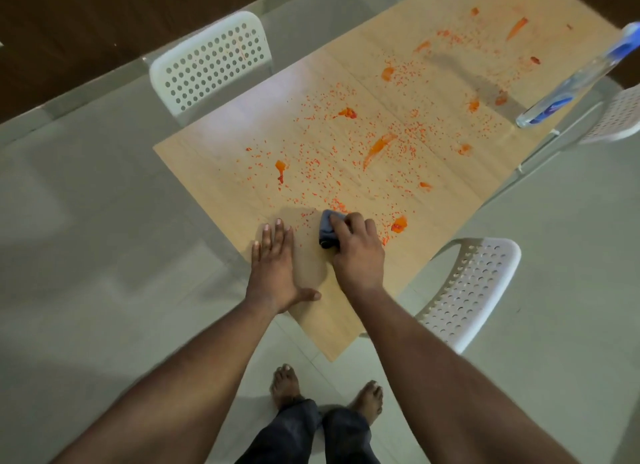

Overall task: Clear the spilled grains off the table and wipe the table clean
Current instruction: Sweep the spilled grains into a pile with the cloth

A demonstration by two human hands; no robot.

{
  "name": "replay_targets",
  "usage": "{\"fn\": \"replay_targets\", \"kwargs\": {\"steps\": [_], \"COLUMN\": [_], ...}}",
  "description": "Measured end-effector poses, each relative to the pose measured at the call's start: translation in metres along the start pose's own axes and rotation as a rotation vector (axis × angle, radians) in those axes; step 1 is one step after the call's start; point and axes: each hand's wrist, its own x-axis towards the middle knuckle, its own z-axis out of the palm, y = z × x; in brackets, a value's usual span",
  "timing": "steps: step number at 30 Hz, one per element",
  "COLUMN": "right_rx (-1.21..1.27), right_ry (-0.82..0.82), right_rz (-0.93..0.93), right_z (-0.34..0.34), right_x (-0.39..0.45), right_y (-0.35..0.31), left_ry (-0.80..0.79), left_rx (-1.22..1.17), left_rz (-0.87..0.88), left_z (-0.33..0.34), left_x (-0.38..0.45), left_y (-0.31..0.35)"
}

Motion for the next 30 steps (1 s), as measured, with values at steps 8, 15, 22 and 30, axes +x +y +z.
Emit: {"fn": "replay_targets", "kwargs": {"steps": [8,15,22,30], "right_rx": [-0.113,-0.032,-0.029,-0.06], "right_ry": [-0.061,-0.006,0.007,-0.072], "right_rz": [0.015,0.079,0.005,-0.282], "right_z": [0.007,0.0,-0.024,-0.01], "right_x": [-0.092,-0.006,0.028,-0.027], "right_y": [0.045,0.075,0.096,0.156], "left_ry": [0.032,0.06,0.087,0.113], "left_rx": [0.002,0.03,-0.064,-0.125], "left_rz": [0.093,0.08,0.051,-0.085], "left_z": [0.005,0.015,0.014,0.017], "left_x": [0.008,0.026,0.038,0.052], "left_y": [0.044,0.072,0.105,0.132]}}
